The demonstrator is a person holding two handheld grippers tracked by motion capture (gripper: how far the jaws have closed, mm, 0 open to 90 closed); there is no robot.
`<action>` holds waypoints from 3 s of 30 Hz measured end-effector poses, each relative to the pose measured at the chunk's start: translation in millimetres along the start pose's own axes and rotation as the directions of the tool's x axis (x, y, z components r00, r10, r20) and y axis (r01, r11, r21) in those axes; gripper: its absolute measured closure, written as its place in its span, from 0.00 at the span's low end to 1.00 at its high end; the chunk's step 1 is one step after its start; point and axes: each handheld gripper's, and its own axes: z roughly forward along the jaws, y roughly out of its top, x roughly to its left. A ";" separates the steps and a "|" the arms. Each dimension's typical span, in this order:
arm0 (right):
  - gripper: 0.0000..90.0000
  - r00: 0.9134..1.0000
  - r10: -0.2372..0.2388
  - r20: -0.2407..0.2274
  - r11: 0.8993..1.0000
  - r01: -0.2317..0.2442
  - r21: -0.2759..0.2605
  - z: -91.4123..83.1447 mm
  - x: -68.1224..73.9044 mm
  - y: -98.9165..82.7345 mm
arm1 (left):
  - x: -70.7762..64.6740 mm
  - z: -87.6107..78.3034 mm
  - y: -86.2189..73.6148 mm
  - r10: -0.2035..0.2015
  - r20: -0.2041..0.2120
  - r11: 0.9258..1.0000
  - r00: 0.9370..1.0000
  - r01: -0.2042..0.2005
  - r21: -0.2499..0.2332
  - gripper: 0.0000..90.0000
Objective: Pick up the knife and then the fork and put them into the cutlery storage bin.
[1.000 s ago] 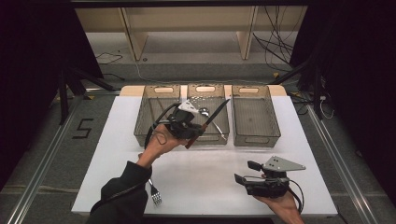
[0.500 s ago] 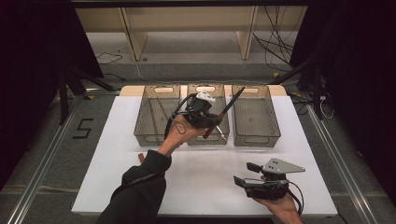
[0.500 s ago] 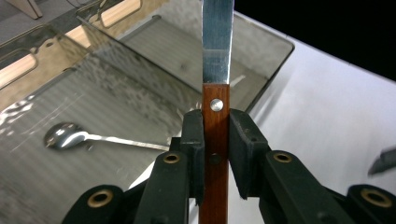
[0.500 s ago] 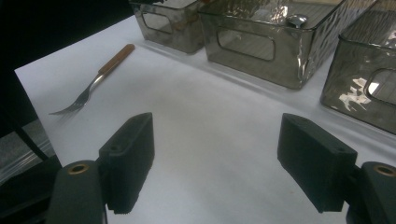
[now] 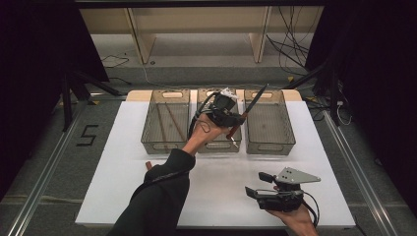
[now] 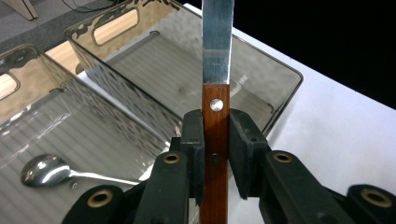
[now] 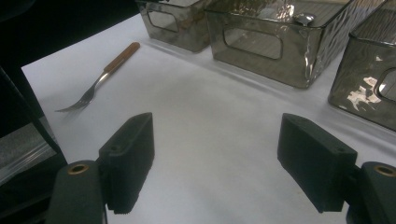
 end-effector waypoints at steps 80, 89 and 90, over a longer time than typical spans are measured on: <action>0.31 0.999 -0.005 -0.031 1.000 0.006 0.016 1.2 2.4 -1.8 | -13.2 66.1 19.4 -0.124 -0.009 0.991 0.992 0.124 0.040 0.44; 0.31 1.000 -0.007 -0.026 1.000 0.007 0.017 1.9 2.5 -1.9 | -7.2 27.5 13.4 -0.060 -0.006 0.996 0.998 0.061 0.062 0.34; 0.31 1.000 -0.007 -0.025 1.000 0.007 0.017 2.0 2.5 -1.9 | -7.2 23.9 12.3 -0.060 -0.008 0.996 0.998 0.060 0.062 0.33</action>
